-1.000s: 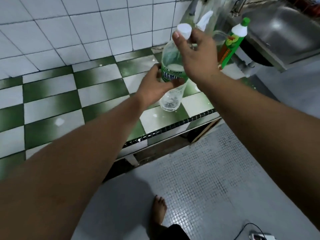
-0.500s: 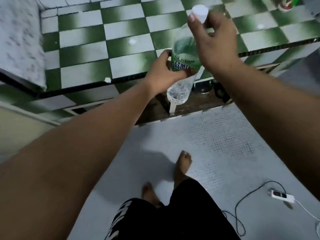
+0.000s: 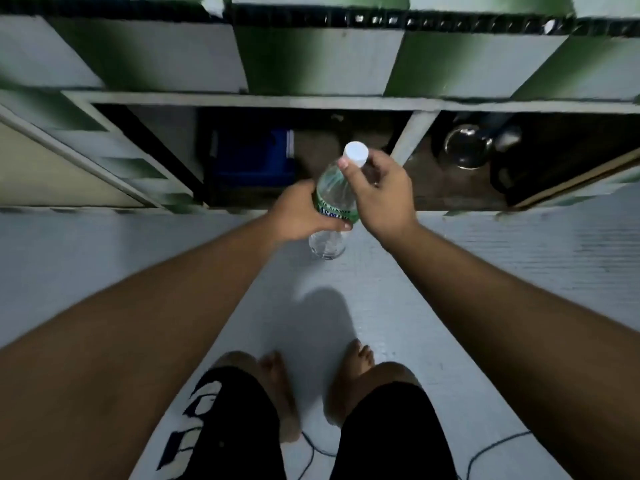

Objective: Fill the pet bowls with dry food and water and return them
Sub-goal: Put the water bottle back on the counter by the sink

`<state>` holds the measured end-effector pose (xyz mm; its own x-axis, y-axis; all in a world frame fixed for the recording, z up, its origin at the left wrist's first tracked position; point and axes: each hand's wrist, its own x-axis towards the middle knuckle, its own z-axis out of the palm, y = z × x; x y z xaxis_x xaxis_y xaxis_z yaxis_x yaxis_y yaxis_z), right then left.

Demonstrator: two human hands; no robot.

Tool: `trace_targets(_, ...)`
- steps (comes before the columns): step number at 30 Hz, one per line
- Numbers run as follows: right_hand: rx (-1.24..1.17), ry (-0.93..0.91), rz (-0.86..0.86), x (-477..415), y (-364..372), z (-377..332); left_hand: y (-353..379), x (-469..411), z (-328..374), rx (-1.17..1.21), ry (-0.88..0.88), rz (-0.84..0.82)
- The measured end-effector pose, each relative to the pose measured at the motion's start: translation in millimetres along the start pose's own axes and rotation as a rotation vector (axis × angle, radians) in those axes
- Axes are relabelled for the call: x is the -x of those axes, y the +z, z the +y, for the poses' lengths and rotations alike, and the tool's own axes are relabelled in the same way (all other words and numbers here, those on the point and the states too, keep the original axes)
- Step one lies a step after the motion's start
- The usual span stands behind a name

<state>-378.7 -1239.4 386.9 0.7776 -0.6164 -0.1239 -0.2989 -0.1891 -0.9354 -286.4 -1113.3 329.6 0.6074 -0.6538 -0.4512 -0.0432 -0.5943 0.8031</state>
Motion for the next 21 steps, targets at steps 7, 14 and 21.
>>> trace_targets(7, -0.013, -0.081, -0.014, -116, 58, 152, 40, -146, -96, -0.05, 0.097, 0.143)
trace_targets(14, -0.018, -0.194, -0.001, -225, 91, 209, 38, -263, -134, -0.086, 0.209, 0.296)
trace_targets(21, -0.045, -0.225, 0.009, -271, 106, 231, 36, -313, -154, -0.007, 0.167, 0.368)
